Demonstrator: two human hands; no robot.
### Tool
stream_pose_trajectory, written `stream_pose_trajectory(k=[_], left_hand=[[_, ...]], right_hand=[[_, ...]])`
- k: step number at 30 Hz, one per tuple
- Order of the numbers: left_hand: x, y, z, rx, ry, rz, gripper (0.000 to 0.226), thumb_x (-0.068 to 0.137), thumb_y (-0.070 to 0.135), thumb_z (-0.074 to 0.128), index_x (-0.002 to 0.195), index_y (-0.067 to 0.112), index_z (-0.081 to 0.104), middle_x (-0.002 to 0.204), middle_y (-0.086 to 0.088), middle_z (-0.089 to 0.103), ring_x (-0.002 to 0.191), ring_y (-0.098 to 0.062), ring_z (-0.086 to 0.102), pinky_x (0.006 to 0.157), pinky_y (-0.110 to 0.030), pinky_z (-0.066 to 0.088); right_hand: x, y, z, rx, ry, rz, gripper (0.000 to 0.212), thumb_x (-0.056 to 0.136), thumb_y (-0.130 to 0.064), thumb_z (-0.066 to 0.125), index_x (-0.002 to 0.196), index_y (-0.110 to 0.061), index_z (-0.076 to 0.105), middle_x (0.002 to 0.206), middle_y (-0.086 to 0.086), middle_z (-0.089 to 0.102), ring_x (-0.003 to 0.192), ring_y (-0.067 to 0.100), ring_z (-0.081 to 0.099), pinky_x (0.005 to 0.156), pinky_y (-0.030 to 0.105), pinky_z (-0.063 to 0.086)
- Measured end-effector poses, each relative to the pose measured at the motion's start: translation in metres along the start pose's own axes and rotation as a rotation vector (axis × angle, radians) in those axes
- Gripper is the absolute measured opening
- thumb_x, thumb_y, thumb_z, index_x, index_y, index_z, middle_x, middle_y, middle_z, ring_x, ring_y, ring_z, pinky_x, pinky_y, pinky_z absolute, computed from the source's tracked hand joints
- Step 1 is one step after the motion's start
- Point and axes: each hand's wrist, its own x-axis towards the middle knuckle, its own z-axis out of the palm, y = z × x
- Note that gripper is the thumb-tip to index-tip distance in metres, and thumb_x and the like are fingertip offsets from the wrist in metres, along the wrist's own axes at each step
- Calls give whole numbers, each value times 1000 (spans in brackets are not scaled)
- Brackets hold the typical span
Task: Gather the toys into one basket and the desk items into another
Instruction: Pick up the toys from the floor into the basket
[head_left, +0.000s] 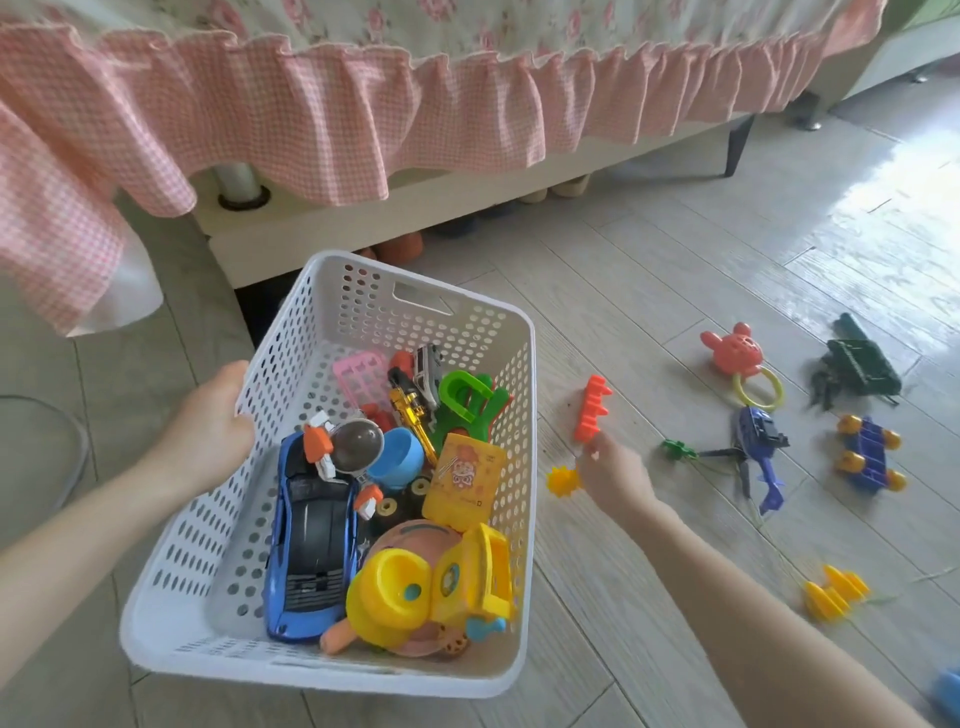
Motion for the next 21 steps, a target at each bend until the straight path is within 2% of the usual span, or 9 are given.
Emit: stream_pose_trajectory(k=[1, 3, 6, 9, 13, 15, 17, 19, 21], left_hand=[[0, 1, 0, -2, -3, -1, 48, 88, -14, 34, 133, -1, 38, 135, -22, 47, 123, -36, 44, 97, -41, 36], [-1, 1, 1, 3, 2, -6, 47, 88, -13, 34, 134, -1, 38, 135, -22, 47, 123, -35, 44, 96, -39, 36], [0, 1, 1, 7, 6, -8, 46, 88, -13, 34, 133, 0, 38, 134, -20, 48, 123, -34, 45, 95, -37, 36], [0, 1, 2, -6, 6, -1, 46, 89, -12, 34, 133, 3, 39, 135, -18, 48, 124, -31, 45, 92, -32, 35], [0, 0, 2, -23, 10, -14, 47, 89, -11, 35, 133, 5, 40, 135, -16, 49, 124, -29, 45, 94, -33, 36], [2, -1, 1, -34, 17, -17, 48, 88, -11, 37, 133, 6, 41, 133, -15, 51, 122, -29, 47, 92, -34, 38], [2, -2, 0, -36, 18, -27, 48, 88, -10, 39, 133, 8, 42, 132, -15, 52, 119, -29, 50, 88, -34, 39], [3, -4, 0, -36, 9, -41, 50, 89, -8, 41, 136, 10, 40, 132, -15, 52, 118, -30, 51, 86, -36, 41], [3, -5, -1, -33, -5, -51, 52, 89, -6, 41, 138, 11, 38, 134, -14, 50, 119, -31, 50, 90, -39, 42]], right_hand=[[10, -3, -6, -75, 8, -44, 23, 89, -12, 43, 108, -5, 55, 105, 18, 61, 103, 35, 53, 76, 33, 40], [28, -9, -8, -173, -16, -80, 27, 90, -10, 41, 113, -6, 55, 109, 19, 55, 103, 34, 50, 77, 32, 41], [48, -12, -2, -190, -107, -66, 30, 90, -9, 41, 116, -6, 55, 95, 13, 46, 83, 30, 50, 77, 38, 50], [58, -5, 5, -93, -165, 1, 31, 91, -9, 43, 119, -4, 55, 82, 7, 50, 79, 25, 49, 69, 32, 48], [58, 5, 7, 7, -18, -2, 17, 86, -12, 47, 87, -13, 64, 78, 9, 56, 70, 30, 58, 62, 29, 49], [55, 2, -4, 188, 66, 19, 17, 86, -12, 50, 93, -17, 64, 76, 1, 50, 59, 27, 59, 46, 19, 48], [48, -8, -26, 291, 137, -2, 17, 87, -11, 47, 94, -19, 61, 82, 4, 51, 42, 19, 55, 36, 17, 43], [37, -25, -51, 342, 211, -100, 22, 88, -12, 46, 103, -16, 63, 93, 11, 56, 45, 19, 54, 41, 19, 45], [18, -47, -71, 335, 288, -226, 27, 89, -14, 47, 111, -16, 62, 98, 13, 61, 57, 26, 59, 52, 20, 50]])
